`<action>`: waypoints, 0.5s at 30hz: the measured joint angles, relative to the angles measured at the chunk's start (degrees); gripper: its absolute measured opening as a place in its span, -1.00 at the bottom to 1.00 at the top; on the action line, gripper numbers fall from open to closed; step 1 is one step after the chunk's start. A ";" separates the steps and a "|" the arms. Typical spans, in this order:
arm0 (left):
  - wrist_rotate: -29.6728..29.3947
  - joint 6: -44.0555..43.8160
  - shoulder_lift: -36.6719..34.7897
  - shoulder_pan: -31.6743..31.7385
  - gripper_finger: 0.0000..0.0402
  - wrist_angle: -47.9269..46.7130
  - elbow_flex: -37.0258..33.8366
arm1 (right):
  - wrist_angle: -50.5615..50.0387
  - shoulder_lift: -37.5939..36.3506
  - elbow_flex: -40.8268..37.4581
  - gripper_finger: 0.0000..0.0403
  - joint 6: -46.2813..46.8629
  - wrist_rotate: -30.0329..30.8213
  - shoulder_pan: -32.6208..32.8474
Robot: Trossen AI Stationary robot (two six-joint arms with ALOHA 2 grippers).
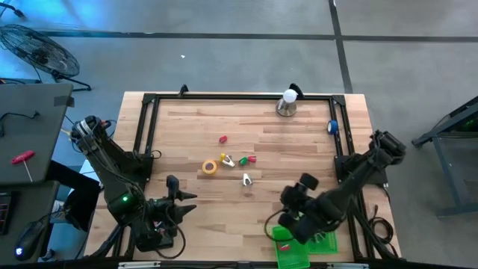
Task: Pick and place Stapler, Stapler remover, tape
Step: Put the yellow tape into the black bin
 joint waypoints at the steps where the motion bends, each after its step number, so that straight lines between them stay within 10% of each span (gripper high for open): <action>1: 0.69 -0.94 0.01 1.06 -0.24 -0.62 0.01 | 2.00 0.00 0.00 -0.14 -2.25 -0.81 -0.75; 15: 19.83 0.37 0.02 25.05 -0.24 -9.89 0.09 | 17.72 0.00 0.00 -0.20 -19.40 -5.64 -1.90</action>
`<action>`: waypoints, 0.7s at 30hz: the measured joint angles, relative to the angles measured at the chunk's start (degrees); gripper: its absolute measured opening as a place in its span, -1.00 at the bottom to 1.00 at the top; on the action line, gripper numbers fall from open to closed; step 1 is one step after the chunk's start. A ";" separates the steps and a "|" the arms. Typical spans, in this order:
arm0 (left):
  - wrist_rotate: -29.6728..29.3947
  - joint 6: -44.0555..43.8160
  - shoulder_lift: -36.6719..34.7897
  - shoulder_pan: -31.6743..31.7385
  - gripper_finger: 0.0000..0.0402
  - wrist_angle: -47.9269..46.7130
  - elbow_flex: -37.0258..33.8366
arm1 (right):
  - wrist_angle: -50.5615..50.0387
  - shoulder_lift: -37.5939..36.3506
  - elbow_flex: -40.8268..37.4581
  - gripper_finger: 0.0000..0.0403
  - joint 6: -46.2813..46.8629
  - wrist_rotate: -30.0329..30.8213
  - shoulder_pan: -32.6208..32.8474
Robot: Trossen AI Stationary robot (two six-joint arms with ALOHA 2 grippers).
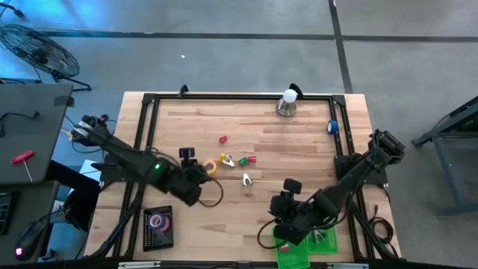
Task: Pick and place Stapler, Stapler remover, tape
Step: Put the yellow tape into the black bin
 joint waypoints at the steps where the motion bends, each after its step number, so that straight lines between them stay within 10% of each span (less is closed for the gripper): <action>1: 1.92 1.05 0.00 1.43 -0.24 0.24 0.00 | -0.01 0.00 0.00 -0.19 -0.01 0.02 0.17; 21: 28.35 18.99 5.53 22.15 -0.24 7.37 -1.38 | -0.11 1.17 -0.16 -0.23 0.02 4.01 6.00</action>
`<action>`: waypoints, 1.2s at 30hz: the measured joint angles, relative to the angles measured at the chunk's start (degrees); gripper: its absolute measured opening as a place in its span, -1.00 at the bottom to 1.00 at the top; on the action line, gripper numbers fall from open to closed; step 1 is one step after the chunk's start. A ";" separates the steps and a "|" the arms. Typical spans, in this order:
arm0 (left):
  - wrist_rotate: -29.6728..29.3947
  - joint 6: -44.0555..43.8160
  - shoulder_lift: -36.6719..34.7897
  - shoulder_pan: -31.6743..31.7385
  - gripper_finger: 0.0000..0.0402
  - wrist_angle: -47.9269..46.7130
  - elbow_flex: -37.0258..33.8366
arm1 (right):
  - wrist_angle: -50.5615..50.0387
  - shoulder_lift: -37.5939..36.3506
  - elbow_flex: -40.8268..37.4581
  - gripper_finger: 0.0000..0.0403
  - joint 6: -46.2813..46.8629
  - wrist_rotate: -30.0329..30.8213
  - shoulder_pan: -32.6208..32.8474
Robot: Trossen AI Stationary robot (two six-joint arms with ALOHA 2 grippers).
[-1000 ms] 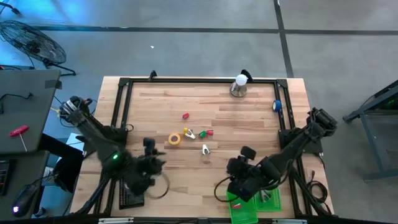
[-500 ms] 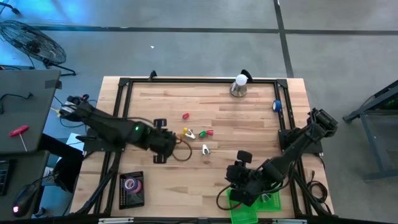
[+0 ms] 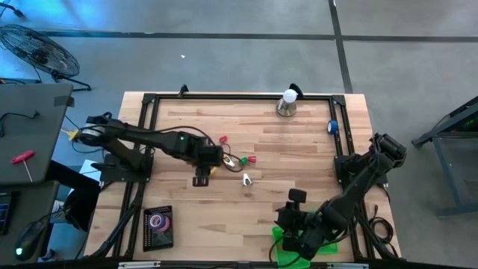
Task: Pick and place Stapler, Stapler remover, tape
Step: Put the yellow tape into the black bin
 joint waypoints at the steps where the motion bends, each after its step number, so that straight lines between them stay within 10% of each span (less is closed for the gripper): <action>1: 1.28 0.52 0.66 0.44 -0.24 1.08 -0.60 | 0.07 0.03 -0.01 -0.23 0.06 -0.12 0.20; 28: 13.10 6.82 10.21 7.50 -0.24 17.83 -13.67 | 0.37 0.21 -0.01 -0.28 0.96 1.67 0.46; 36: 5.77 7.24 10.62 7.46 -0.51 21.58 -15.44 | 0.24 0.21 -0.01 -0.30 1.27 1.77 0.58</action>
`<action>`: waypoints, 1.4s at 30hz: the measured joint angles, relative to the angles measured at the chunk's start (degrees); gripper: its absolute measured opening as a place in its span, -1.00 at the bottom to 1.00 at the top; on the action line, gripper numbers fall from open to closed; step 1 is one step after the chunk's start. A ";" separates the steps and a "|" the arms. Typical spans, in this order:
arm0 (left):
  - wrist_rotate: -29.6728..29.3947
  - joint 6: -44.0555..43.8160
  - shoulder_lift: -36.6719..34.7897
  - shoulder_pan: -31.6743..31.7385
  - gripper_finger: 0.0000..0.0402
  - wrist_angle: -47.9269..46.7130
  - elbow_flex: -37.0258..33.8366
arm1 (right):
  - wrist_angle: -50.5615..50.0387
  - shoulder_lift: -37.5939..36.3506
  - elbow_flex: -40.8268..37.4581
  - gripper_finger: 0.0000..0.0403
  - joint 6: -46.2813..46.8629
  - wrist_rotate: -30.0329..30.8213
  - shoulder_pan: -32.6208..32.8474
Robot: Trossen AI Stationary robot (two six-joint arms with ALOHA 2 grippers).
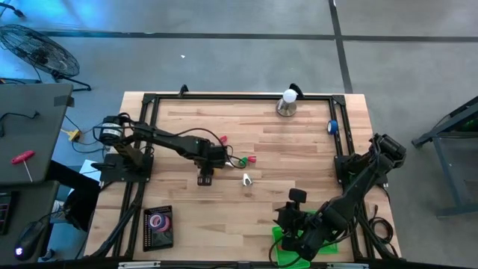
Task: Pick and place Stapler, Stapler remover, tape
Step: Put the yellow tape into the black bin
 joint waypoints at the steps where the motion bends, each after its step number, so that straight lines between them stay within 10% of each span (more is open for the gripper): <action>1: -0.57 -0.04 0.00 0.00 -0.64 -0.08 0.01 | 0.00 0.00 0.00 -0.30 -0.01 0.00 -0.01; 18: -22.44 -14.50 -3.21 -16.61 -0.83 -25.33 15.04 | -0.74 0.00 0.00 -0.32 -1.28 2.14 0.08; 31: -21.47 -52.50 -3.67 -42.44 -0.83 -54.31 43.18 | -0.69 0.00 0.00 -0.32 -0.93 2.62 1.52; 42: -16.38 -82.52 -2.05 -61.60 -0.83 -51.92 40.55 | -2.03 0.00 0.00 -0.32 -1.71 5.16 2.35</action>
